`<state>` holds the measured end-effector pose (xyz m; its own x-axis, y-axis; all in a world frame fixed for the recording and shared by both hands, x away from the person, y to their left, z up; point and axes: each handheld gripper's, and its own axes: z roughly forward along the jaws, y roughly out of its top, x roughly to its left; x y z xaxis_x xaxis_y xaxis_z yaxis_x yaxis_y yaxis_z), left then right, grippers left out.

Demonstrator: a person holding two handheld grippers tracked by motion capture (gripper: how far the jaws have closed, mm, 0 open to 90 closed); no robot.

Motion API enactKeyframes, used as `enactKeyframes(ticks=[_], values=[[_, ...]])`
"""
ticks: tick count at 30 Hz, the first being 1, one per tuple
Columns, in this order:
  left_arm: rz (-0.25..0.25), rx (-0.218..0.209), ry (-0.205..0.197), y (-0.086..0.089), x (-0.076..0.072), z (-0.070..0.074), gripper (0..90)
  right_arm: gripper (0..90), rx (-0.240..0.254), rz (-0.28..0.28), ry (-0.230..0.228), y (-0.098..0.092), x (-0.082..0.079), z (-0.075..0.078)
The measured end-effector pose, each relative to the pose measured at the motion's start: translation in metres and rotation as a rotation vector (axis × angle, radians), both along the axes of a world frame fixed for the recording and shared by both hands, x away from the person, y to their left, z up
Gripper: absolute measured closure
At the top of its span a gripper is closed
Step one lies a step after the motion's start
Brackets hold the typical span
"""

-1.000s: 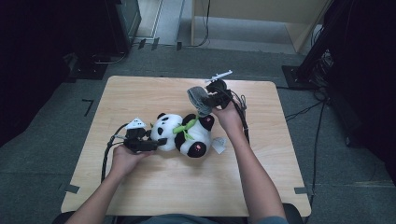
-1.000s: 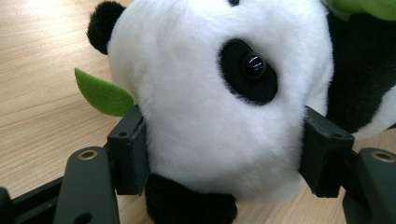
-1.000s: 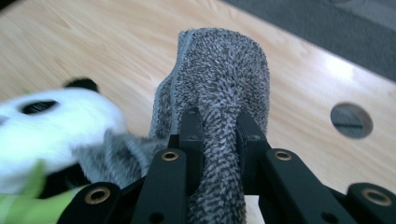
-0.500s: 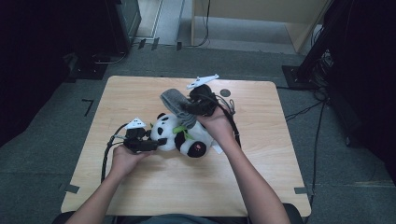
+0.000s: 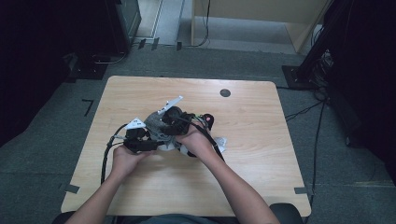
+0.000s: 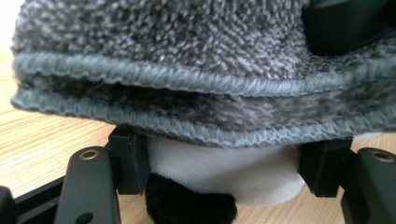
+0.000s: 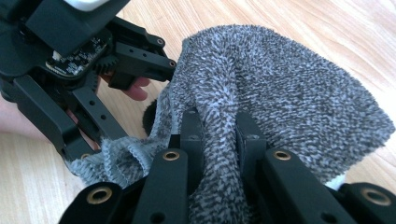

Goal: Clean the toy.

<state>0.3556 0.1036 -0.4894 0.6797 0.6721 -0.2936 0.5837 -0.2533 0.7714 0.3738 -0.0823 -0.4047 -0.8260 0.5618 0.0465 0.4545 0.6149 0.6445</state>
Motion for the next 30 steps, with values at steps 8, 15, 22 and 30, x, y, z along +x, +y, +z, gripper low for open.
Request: enactKeyframes(ticks=[8, 15, 22, 30], values=[[0.008, 0.000, -0.001, -0.001, 0.001, 0.002, 32.7, 78.5, -0.015, -0.036, -0.028, -0.013, 0.006, 0.006], [0.004, 0.004, -0.007, -0.002, 0.000, 0.001, 32.7, 78.3, -0.046, -0.118, -0.054, -0.030, 0.015, 0.010], [0.004, -0.004, -0.010, -0.001, 0.000, 0.001, 32.5, 78.4, -0.013, -0.186, -0.027, -0.048, 0.028, 0.006], [0.000, -0.005, -0.012, 0.000, 0.000, 0.000, 31.7, 78.9, 0.056, -0.185, -0.040, -0.045, 0.023, 0.023]])
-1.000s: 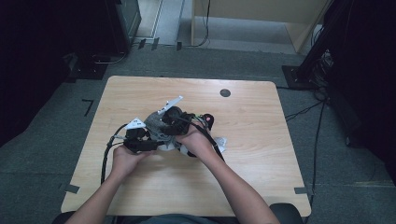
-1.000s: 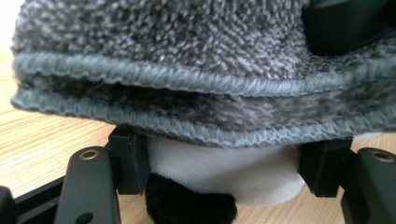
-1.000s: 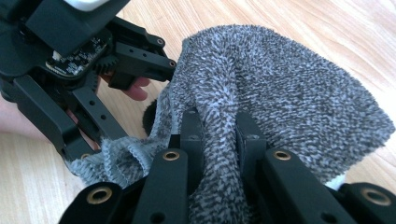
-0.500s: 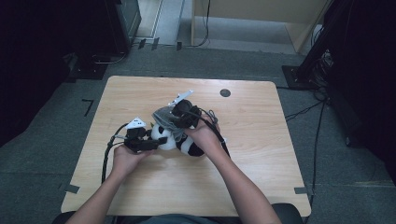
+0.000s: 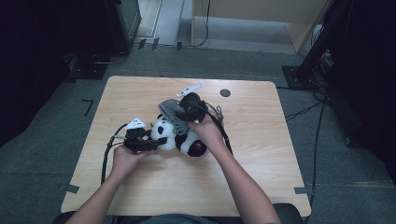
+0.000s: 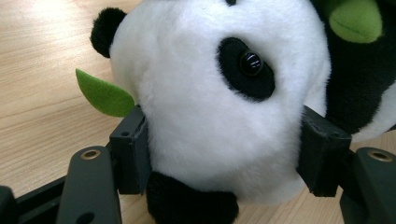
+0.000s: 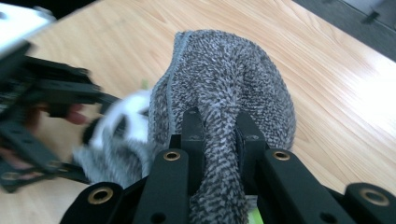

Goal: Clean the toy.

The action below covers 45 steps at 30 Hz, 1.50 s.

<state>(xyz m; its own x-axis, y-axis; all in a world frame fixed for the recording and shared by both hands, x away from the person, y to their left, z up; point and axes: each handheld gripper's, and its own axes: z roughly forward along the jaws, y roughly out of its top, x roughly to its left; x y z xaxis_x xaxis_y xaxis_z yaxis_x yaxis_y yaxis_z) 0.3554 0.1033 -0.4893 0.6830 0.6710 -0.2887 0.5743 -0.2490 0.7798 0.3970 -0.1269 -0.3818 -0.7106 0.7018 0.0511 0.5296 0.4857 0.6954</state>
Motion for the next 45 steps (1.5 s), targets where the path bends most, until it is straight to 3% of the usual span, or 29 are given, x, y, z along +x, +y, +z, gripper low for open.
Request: enactKeyframes(ticks=[5, 8, 12, 15, 19, 21, 26, 32, 35, 38, 41, 45], values=[[0.000, 0.006, -0.001, 0.000, -0.001, 0.000, 31.5, 78.9, 0.027, 0.073, -0.008, 0.021, -0.012, 0.006], [0.003, 0.009, -0.003, 0.000, -0.001, 0.001, 31.4, 78.9, 0.009, 0.114, 0.005, 0.037, -0.020, 0.004], [0.004, 0.010, 0.004, 0.000, -0.001, 0.001, 31.2, 78.9, -0.071, 0.160, 0.041, 0.056, -0.025, -0.012], [0.003, 0.019, 0.005, -0.001, -0.001, 0.000, 30.7, 79.0, -0.078, 0.177, 0.073, 0.060, -0.026, -0.027], [0.006, 0.014, 0.006, -0.001, -0.001, 0.001, 31.3, 79.1, -0.163, 0.220, 0.004, 0.062, -0.030, -0.027], [0.008, 0.012, 0.009, -0.002, -0.001, 0.001, 31.7, 79.2, -0.157, 0.211, 0.013, 0.060, -0.027, -0.025], [0.011, 0.013, 0.000, -0.004, -0.001, 0.001, 32.2, 79.5, -0.089, 0.181, 0.061, 0.045, -0.017, -0.020], [0.010, 0.016, 0.002, -0.003, 0.000, 0.001, 32.2, 79.3, -0.086, 0.097, 0.037, 0.026, -0.004, -0.012], [0.012, 0.014, 0.002, -0.004, 0.000, 0.001, 32.2, 79.4, -0.063, 0.048, 0.083, 0.011, 0.007, -0.016], [0.010, 0.012, 0.000, -0.004, 0.000, 0.001, 32.1, 79.4, -0.075, 0.001, 0.084, -0.001, 0.014, -0.019], [0.007, 0.011, 0.000, -0.003, 0.000, 0.001, 32.1, 79.4, -0.024, -0.022, 0.126, -0.012, 0.020, -0.021], [0.004, 0.002, 0.005, -0.002, 0.000, 0.001, 31.9, 79.3, -0.060, -0.030, 0.074, -0.017, 0.020, -0.015]])
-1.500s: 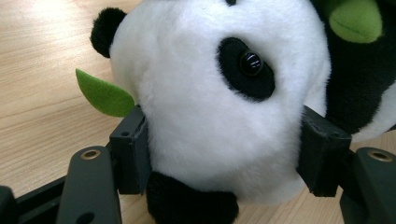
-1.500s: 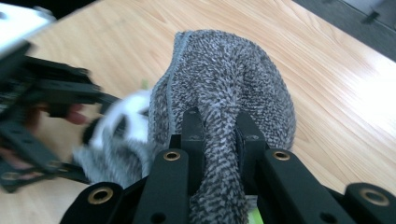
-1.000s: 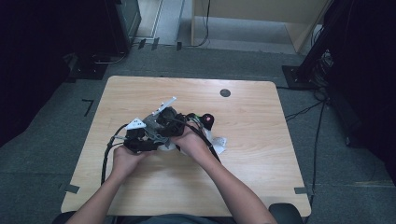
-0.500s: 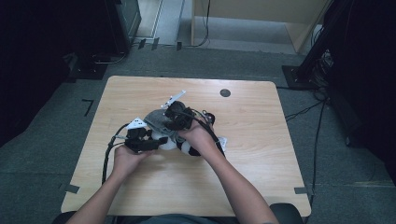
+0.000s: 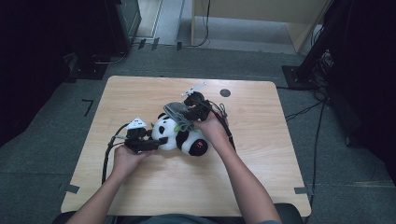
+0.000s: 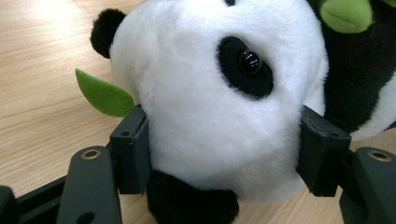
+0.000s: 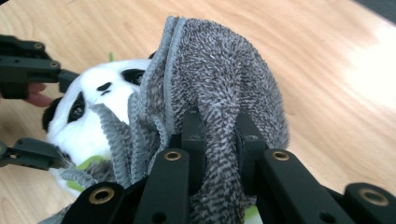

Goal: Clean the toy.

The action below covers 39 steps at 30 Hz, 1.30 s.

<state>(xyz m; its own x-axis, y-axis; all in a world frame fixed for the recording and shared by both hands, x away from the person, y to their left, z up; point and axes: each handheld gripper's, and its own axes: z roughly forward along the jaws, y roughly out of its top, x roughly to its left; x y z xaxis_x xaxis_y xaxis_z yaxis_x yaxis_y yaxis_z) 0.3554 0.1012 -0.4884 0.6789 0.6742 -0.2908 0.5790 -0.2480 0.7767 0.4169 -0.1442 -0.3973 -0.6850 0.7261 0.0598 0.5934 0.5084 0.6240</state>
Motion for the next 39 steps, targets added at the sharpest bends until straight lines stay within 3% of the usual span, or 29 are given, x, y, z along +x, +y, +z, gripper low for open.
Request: enactKeyframes(ticks=[4, 6, 10, 15, 18, 20, 26, 31, 32, 39], values=[[-0.002, 0.007, -0.004, 0.000, 0.000, 0.000, 31.8, 79.4, 0.060, -0.032, -0.013, -0.012, 0.000, 0.012], [-0.002, 0.011, -0.008, 0.000, -0.001, 0.000, 31.6, 79.4, 0.109, -0.047, -0.032, -0.021, -0.001, 0.022], [-0.004, 0.015, -0.009, 0.000, -0.001, 0.000, 31.4, 79.4, 0.155, -0.067, -0.076, -0.035, -0.005, 0.037], [-0.003, 0.014, -0.009, 0.000, -0.001, 0.000, 31.2, 79.3, 0.165, -0.068, -0.133, -0.051, -0.014, 0.052], [-0.001, 0.013, -0.005, 0.000, -0.001, 0.000, 30.4, 79.0, 0.127, -0.068, -0.163, -0.061, -0.019, 0.057], [-0.003, 0.013, -0.004, 0.000, -0.001, 0.000, 30.2, 79.0, 0.113, -0.071, -0.162, -0.067, -0.022, 0.054], [-0.007, 0.017, -0.003, 0.000, -0.001, 0.000, 30.7, 78.4, 0.049, -0.075, -0.133, -0.079, -0.031, 0.026], [-0.006, 0.017, -0.004, -0.001, -0.001, 0.000, 30.9, 78.0, 0.090, -0.071, -0.096, -0.089, -0.034, 0.006], [-0.004, 0.015, -0.004, -0.001, -0.001, 0.000, 31.0, 78.0, 0.098, -0.063, -0.118, -0.091, -0.036, 0.004], [-0.006, 0.019, -0.005, -0.001, -0.001, 0.000, 31.0, 76.5, 0.155, -0.051, -0.148, -0.101, -0.043, -0.007]])
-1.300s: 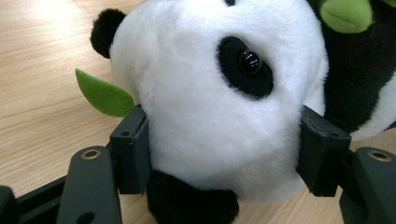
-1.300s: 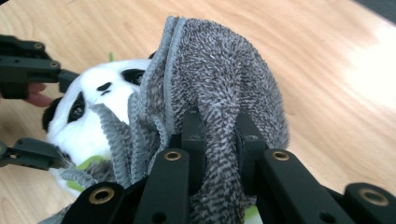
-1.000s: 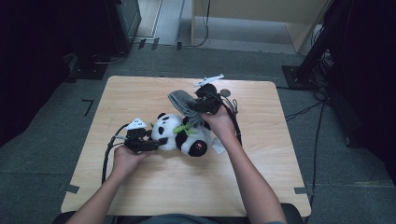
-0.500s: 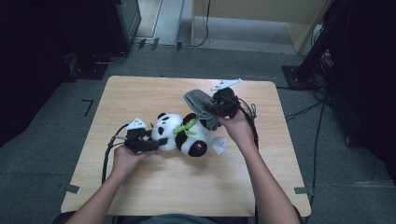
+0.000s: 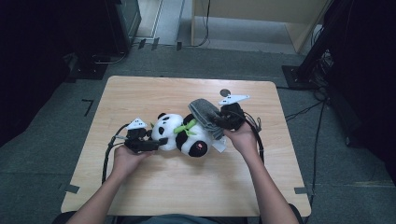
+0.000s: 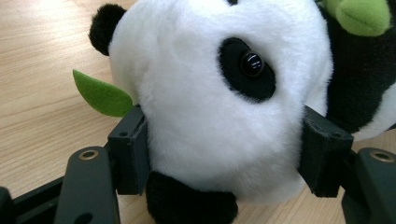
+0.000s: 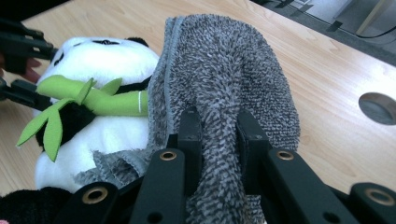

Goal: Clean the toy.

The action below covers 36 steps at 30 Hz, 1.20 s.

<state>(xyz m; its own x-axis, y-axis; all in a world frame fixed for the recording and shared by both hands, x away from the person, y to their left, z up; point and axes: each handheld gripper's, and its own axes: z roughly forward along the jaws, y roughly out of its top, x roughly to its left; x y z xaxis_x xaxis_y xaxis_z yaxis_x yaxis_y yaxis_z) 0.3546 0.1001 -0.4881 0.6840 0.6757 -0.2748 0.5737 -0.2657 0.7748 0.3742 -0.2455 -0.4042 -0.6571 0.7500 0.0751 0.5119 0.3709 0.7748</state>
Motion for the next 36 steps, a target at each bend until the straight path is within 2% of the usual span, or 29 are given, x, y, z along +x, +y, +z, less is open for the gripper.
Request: enactKeyframes(ticks=[4, 9, 12, 14, 17, 23, 27, 30, 33, 36], values=[[-0.001, -0.002, 0.002, 0.000, 0.000, 0.000, 31.0, 76.5, 0.060, -0.032, 0.029, -0.011, 0.000, -0.005], [0.000, -0.003, 0.010, 0.000, 0.001, 0.001, 31.0, 76.6, 0.112, -0.054, 0.020, -0.020, -0.002, -0.013], [-0.002, -0.002, 0.014, 0.000, 0.001, 0.001, 31.0, 77.1, 0.102, -0.083, 0.020, -0.025, -0.002, -0.018], [-0.005, -0.001, 0.013, 0.001, 0.002, 0.001, 31.0, 77.3, 0.100, -0.099, 0.046, -0.029, -0.001, -0.023], [-0.008, 0.001, 0.015, 0.001, 0.002, 0.001, 31.0, 77.5, 0.127, -0.115, 0.076, -0.036, 0.002, -0.032], [-0.014, 0.003, 0.012, 0.001, 0.002, 0.001, 30.9, 77.5, 0.103, -0.165, 0.096, -0.044, 0.009, -0.039], [-0.014, 0.001, 0.008, 0.001, 0.001, 0.001, 30.9, 77.4, 0.131, -0.180, 0.065, -0.050, 0.007, -0.027], [-0.011, 0.009, -0.002, 0.001, -0.002, 0.001, 31.3, 77.4, 0.162, -0.177, 0.018, -0.051, 0.004, -0.011], [-0.004, 0.011, -0.010, 0.000, -0.004, 0.001, 31.4, 77.4, 0.193, -0.152, -0.017, -0.047, 0.002, 0.006], [-0.001, 0.008, -0.018, 0.001, -0.005, 0.000, 31.4, 77.4, 0.198, -0.117, -0.045, -0.037, -0.001, 0.017]])
